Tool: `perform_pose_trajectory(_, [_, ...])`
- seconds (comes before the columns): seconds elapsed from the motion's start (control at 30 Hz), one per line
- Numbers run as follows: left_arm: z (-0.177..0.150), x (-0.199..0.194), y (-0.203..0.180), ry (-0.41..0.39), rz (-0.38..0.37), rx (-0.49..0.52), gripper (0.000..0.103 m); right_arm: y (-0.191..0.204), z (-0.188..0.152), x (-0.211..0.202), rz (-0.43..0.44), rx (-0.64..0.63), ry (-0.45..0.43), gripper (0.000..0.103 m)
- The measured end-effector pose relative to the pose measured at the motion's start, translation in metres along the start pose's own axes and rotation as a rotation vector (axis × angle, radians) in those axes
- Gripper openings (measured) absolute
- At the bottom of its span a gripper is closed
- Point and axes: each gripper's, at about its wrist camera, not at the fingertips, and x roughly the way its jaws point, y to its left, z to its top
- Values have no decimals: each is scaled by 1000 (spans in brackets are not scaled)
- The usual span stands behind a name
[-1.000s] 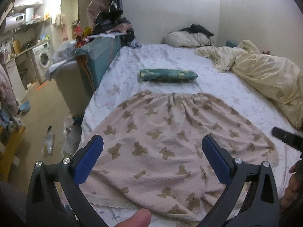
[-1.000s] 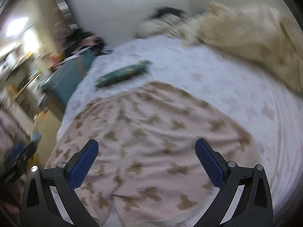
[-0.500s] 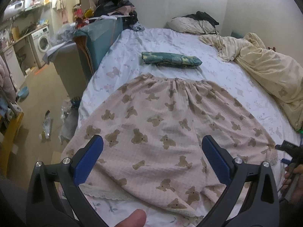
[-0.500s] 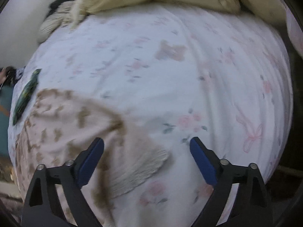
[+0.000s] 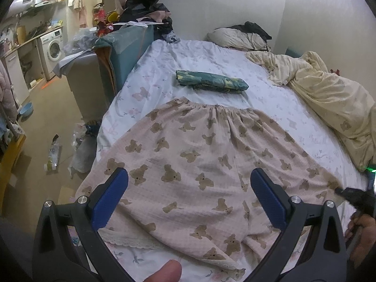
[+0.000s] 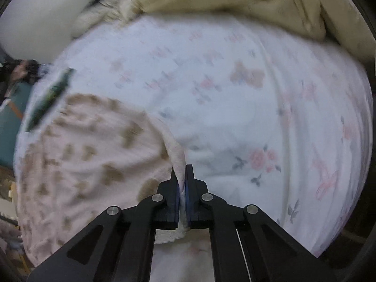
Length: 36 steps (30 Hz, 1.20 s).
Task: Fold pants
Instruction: 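Grasp the hem of one shorts leg with the right gripper, then grasp the other leg hem with the left gripper while the right gripper holds its leg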
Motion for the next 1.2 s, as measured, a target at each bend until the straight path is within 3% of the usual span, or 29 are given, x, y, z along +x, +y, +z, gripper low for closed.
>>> perform_pose_trajectory(0.07, [1,0,0,-2,2,-1,102,26,5,-30,91,-112,-85,3])
perform_pose_trajectory(0.2, [1,1,-3,7,1,11,102,87,-4,-62,302,-355,-131,3])
perform_pose_trajectory(0.33, [1,8,-4,43,0,22,102,133,-40,-72,477,-514,-27,3])
perform_pose_trajectory(0.43, [5,20,-2,113,-23,11,102,155,-69,-61,541,-593,87,3])
perform_pose_trajectory(0.53, [15,39,-7,186,-41,19,102,158,-91,-42,558,-586,226,3])
perform_pose_trajectory(0.7, [49,107,-48,364,-122,74,102,142,-109,-24,519,-538,333,3])
perform_pose_trajectory(0.87, [87,180,-116,399,-155,160,98,138,-107,-14,514,-497,381,3])
perform_pose_trajectory(1.0, [101,241,-183,435,-237,260,90,137,-103,-10,515,-496,388,3])
perform_pose_trajectory(1.1, [99,279,-220,448,-263,321,72,137,-99,-6,522,-474,401,3])
perform_pose_trajectory(1.2, [89,314,-245,500,-275,359,47,139,-95,-3,516,-475,400,3])
